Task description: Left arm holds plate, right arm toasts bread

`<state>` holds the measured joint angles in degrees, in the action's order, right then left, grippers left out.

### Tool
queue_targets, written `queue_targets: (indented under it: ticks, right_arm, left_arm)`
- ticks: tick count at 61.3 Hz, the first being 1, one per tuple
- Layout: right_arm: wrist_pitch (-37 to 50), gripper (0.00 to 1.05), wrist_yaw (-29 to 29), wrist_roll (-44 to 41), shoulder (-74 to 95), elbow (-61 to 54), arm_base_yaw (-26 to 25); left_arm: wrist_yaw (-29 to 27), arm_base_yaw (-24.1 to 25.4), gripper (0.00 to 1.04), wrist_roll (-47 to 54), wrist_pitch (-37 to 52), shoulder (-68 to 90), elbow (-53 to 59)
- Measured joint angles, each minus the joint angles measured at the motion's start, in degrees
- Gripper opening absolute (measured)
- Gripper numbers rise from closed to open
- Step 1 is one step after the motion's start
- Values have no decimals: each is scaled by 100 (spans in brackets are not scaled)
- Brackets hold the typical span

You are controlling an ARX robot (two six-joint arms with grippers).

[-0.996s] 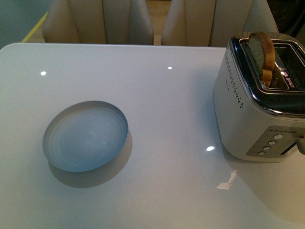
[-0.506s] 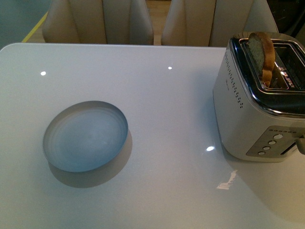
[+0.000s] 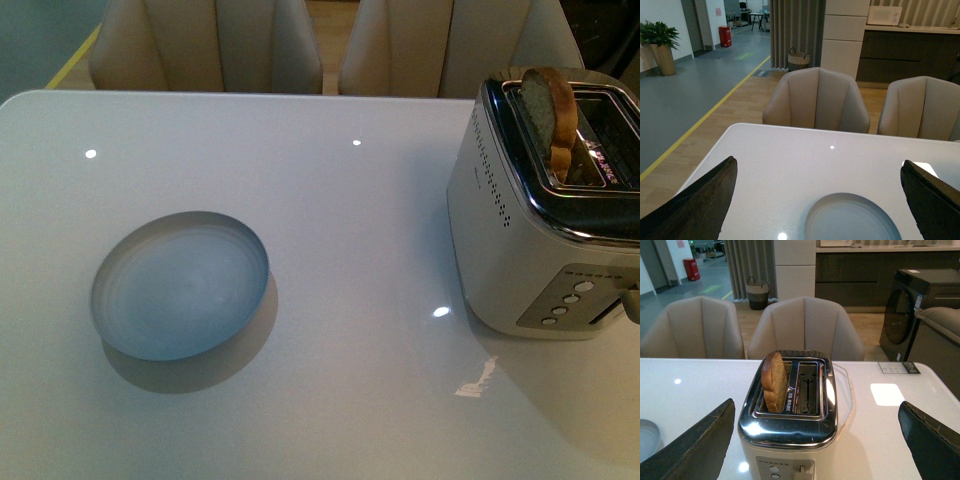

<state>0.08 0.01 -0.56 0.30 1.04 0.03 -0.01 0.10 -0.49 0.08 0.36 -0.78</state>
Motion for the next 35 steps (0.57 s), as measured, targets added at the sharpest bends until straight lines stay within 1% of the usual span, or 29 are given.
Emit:
queue_targets:
  ticks: [35]
  right_arm:
    - [0, 96, 0, 0, 0, 0, 0]
  left_arm:
    - [0, 0, 97, 0, 0, 0, 0]
